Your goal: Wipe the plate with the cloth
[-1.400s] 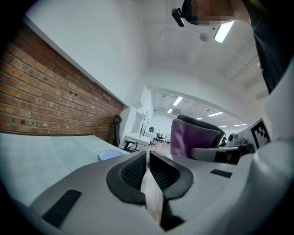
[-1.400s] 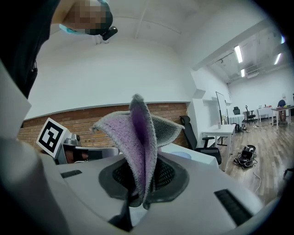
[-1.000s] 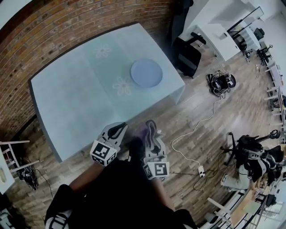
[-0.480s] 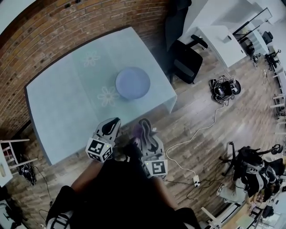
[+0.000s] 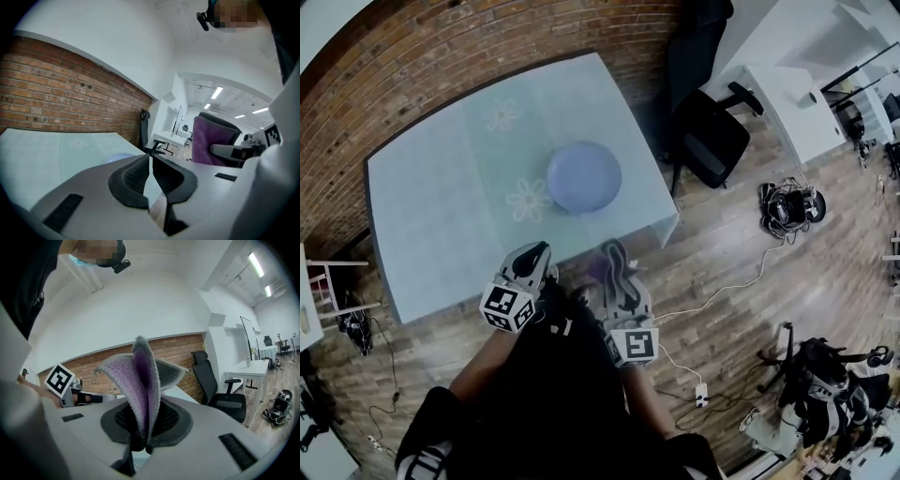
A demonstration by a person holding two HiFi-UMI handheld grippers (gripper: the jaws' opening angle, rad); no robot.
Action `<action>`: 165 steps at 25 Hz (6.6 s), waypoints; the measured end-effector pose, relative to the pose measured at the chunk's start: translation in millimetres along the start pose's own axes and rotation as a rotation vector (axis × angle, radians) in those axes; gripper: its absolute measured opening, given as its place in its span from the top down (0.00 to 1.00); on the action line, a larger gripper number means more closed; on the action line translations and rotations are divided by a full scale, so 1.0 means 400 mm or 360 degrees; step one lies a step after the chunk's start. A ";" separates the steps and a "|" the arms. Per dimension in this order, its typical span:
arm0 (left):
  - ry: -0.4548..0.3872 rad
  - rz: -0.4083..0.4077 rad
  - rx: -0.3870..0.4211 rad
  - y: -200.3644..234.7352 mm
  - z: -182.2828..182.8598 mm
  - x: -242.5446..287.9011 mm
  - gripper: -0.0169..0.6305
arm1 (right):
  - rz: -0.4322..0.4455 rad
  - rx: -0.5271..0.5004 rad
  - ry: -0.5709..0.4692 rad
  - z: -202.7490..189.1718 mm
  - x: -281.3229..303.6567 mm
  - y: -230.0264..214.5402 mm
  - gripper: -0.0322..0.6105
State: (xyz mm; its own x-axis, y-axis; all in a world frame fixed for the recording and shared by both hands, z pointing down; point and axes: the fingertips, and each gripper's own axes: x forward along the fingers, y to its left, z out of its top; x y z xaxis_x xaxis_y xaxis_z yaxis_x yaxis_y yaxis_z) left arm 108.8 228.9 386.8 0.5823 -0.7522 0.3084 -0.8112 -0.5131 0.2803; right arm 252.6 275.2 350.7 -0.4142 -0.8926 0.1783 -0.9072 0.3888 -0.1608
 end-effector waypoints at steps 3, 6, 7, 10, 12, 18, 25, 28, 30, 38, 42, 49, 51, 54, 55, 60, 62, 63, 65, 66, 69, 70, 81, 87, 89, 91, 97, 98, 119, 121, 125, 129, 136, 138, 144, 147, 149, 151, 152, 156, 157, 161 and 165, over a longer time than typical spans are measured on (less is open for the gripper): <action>0.0005 0.0046 -0.0015 0.032 0.004 0.022 0.90 | 0.0021 -0.0003 0.0011 0.000 0.035 -0.012 0.86; 0.0005 0.0060 -0.0032 0.064 0.005 0.050 0.90 | 0.0034 -0.0017 0.0031 -0.001 0.074 -0.020 0.86; 0.0006 0.0066 -0.0041 0.078 0.005 0.060 0.90 | 0.0040 -0.0028 0.0040 -0.002 0.090 -0.022 0.86; 0.0009 0.0081 -0.0066 0.121 0.016 0.104 0.90 | 0.0052 -0.0049 0.0061 0.007 0.147 -0.035 0.86; 0.0012 0.0094 -0.0080 0.151 0.024 0.137 0.90 | 0.0066 -0.0056 0.0078 0.015 0.193 -0.044 0.86; 0.0075 0.0126 -0.0158 0.252 0.013 0.215 0.90 | 0.0122 -0.0091 0.0172 0.023 0.339 -0.048 0.86; 0.0210 0.0169 -0.0229 0.338 -0.059 0.290 0.90 | 0.0194 -0.0128 0.0251 0.001 0.481 -0.054 0.86; 0.0254 0.0214 -0.0312 0.364 -0.090 0.312 0.90 | 0.0248 -0.0146 0.0294 -0.011 0.527 -0.063 0.86; 0.0269 0.0257 -0.0352 0.387 -0.110 0.334 0.90 | 0.0294 -0.0159 0.0323 -0.023 0.568 -0.074 0.86; 0.0413 0.0415 -0.0601 0.464 -0.236 0.426 0.90 | 0.0526 -0.0185 0.0473 -0.118 0.717 -0.103 0.86; 0.0511 0.0461 -0.0692 0.475 -0.302 0.467 0.84 | 0.0648 -0.0220 0.0574 -0.184 0.776 -0.120 0.86; 0.0599 0.0487 -0.0890 0.481 -0.389 0.515 0.77 | 0.0836 -0.0357 0.0732 -0.280 0.844 -0.121 0.86; 0.0610 0.0482 -0.0931 0.482 -0.403 0.534 0.77 | 0.0883 -0.0389 0.0774 -0.308 0.861 -0.126 0.86; 0.0606 0.0481 -0.0942 0.495 -0.408 0.557 0.77 | 0.0948 -0.0429 0.0830 -0.352 0.884 -0.126 0.86; 0.0605 0.0478 -0.0942 0.498 -0.408 0.560 0.77 | 0.0970 -0.0444 0.0846 -0.364 0.887 -0.120 0.86; 0.0604 0.0464 -0.0950 0.508 -0.412 0.577 0.77 | 0.1178 -0.0593 0.0970 -0.440 0.895 -0.083 0.86; 0.0620 0.0470 -0.0938 0.515 -0.418 0.584 0.78 | 0.1271 -0.0689 0.1031 -0.477 0.902 -0.070 0.86; 0.0627 0.0474 -0.0936 0.518 -0.421 0.585 0.81 | 0.1302 -0.0732 0.1060 -0.492 0.906 -0.065 0.86; 0.0634 0.0473 -0.0945 0.520 -0.426 0.586 0.82 | 0.1350 -0.0801 0.1108 -0.515 0.913 -0.058 0.86; 0.0634 0.0468 -0.0950 0.520 -0.426 0.587 0.82 | 0.1373 -0.0826 0.1126 -0.524 0.915 -0.056 0.86; 0.0633 0.0456 -0.0943 0.522 -0.425 0.588 0.83 | 0.1449 -0.0898 0.1180 -0.554 0.919 -0.044 0.86; 0.0634 0.0452 -0.0932 0.524 -0.424 0.588 0.83 | 0.1476 -0.0931 0.1196 -0.565 0.918 -0.039 0.86; 0.0645 0.0456 -0.0920 0.536 -0.423 0.590 0.87 | 0.1456 -0.1159 0.1217 -0.616 0.948 -0.018 0.86; 0.0668 0.0457 -0.0902 0.536 -0.419 0.591 0.86 | 0.1308 -0.1257 0.1179 -0.607 0.996 -0.028 0.86; 0.0669 0.0457 -0.0907 0.536 -0.419 0.589 0.86 | 0.1275 -0.1276 0.1179 -0.602 1.018 -0.035 0.86; 0.0666 0.0459 -0.0916 0.536 -0.420 0.587 0.87 | 0.1253 -0.1293 0.1177 -0.597 1.037 -0.044 0.85; 0.0667 0.0481 -0.0955 0.537 -0.424 0.593 0.87 | 0.1155 -0.1365 0.1183 -0.581 1.086 -0.098 0.86; 0.0662 0.0487 -0.0973 0.537 -0.424 0.592 0.87 | 0.1134 -0.1382 0.1185 -0.578 1.091 -0.107 0.86; 0.0581 0.0498 -0.1159 0.544 -0.428 0.581 0.90 | 0.0716 -0.1608 0.1367 -0.540 1.056 -0.361 0.86; 0.0573 0.0501 -0.1174 0.543 -0.429 0.581 0.90 | 0.0696 -0.1669 0.1386 -0.542 1.038 -0.378 0.86; 0.0553 0.0502 -0.1216 0.546 -0.428 0.581 0.90 | 0.0672 -0.1732 0.1435 -0.546 0.997 -0.406 0.86; 0.0544 0.0507 -0.1214 0.550 -0.423 0.587 0.91 | 0.0677 -0.1748 0.1507 -0.550 0.949 -0.427 0.86; 0.0545 0.0516 -0.1206 0.552 -0.418 0.593 0.91 | 0.0735 -0.1701 0.1621 -0.561 0.862 -0.444 0.86; 0.0544 0.0516 -0.1215 0.552 -0.419 0.593 0.91 | 0.0753 -0.1669 0.1652 -0.566 0.838 -0.444 0.86; 0.0547 0.0511 -0.1228 0.548 -0.420 0.595 0.91 | 0.0839 -0.1520 0.1765 -0.580 0.759 -0.426 0.86; 0.0552 0.0507 -0.1224 0.548 -0.420 0.597 0.91 | 0.0866 -0.1413 0.1794 -0.589 0.726 -0.412 0.86; 0.0554 0.0502 -0.1224 0.547 -0.423 0.598 0.91 | 0.0876 -0.1330 0.1809 -0.595 0.709 -0.402 0.86; 0.0553 0.0497 -0.1224 0.546 -0.424 0.599 0.91 | 0.0894 -0.1270 0.1832 -0.600 0.695 -0.390 0.86; 0.0552 0.0497 -0.1224 0.546 -0.424 0.599 0.91 | 0.0912 -0.1247 0.1847 -0.603 0.686 -0.382 0.86; 0.0548 0.0491 -0.1227 0.543 -0.423 0.600 0.91 | 0.1012 -0.1177 0.1887 -0.620 0.650 -0.335 0.86; 0.0548 0.0489 -0.1224 0.544 -0.423 0.600 0.91 | 0.1032 -0.1164 0.1891 -0.624 0.644 -0.324 0.86; 0.0545 0.0492 -0.1226 0.544 -0.424 0.597 0.91 | 0.1102 -0.1100 0.1902 -0.635 0.630 -0.281 0.86; 0.0544 0.0492 -0.1234 0.543 -0.425 0.595 0.91 | 0.1171 -0.1073 0.1897 -0.640 0.621 -0.245 0.86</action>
State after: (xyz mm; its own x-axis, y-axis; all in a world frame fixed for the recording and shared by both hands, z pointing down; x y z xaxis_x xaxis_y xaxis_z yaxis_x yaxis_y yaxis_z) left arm 80.2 8.6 675.6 0.4283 -0.5831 0.6904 -0.7431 0.2075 0.6362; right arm 219.7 73.6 659.4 -0.2877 0.0983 0.9527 -0.2135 0.9631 -0.1638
